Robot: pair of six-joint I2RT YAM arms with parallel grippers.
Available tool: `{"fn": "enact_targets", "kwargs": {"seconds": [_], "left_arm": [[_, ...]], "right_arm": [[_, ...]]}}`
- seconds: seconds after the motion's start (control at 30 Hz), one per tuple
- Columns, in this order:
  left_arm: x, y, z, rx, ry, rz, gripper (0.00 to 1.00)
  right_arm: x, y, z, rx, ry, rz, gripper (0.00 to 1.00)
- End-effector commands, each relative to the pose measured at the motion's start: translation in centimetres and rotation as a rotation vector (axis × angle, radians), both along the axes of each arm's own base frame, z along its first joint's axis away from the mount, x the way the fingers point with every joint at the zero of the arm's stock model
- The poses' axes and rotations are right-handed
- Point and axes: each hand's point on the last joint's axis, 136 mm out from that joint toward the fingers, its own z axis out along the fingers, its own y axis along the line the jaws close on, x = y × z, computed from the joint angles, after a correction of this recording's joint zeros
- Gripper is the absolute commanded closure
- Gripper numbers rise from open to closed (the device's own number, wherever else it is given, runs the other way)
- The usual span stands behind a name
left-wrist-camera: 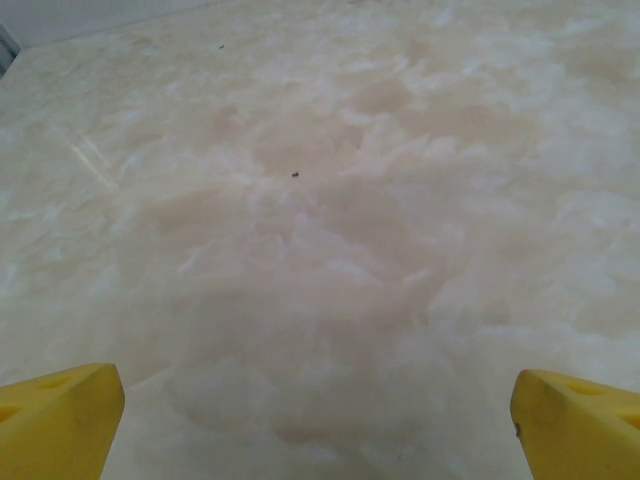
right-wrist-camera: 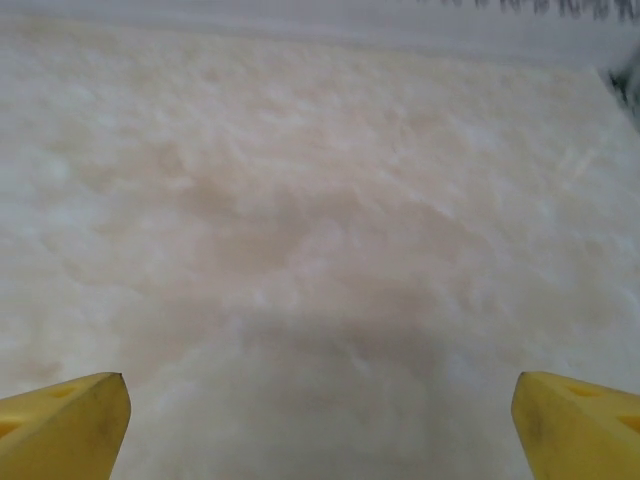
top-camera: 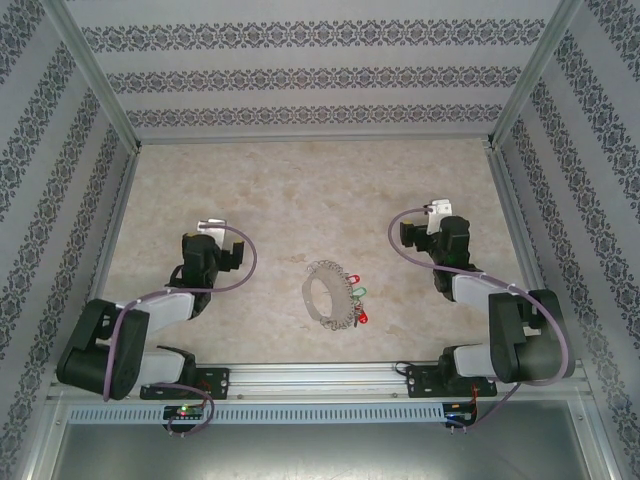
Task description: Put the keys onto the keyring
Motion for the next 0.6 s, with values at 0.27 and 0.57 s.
{"fn": "enact_targets", "kwargs": {"seconds": [0.27, 0.57], "left_arm": [[3.8, 1.6, 1.0, -0.138, -0.108, -0.067, 0.00], [4.6, 3.6, -0.2, -0.160, -0.077, 0.035, 0.00]], "right_arm": [[1.6, -0.6, 0.5, 0.033, -0.165, -0.043, 0.02], [1.5, -3.4, -0.3, 0.036, -0.094, -0.203, 0.02]]}}
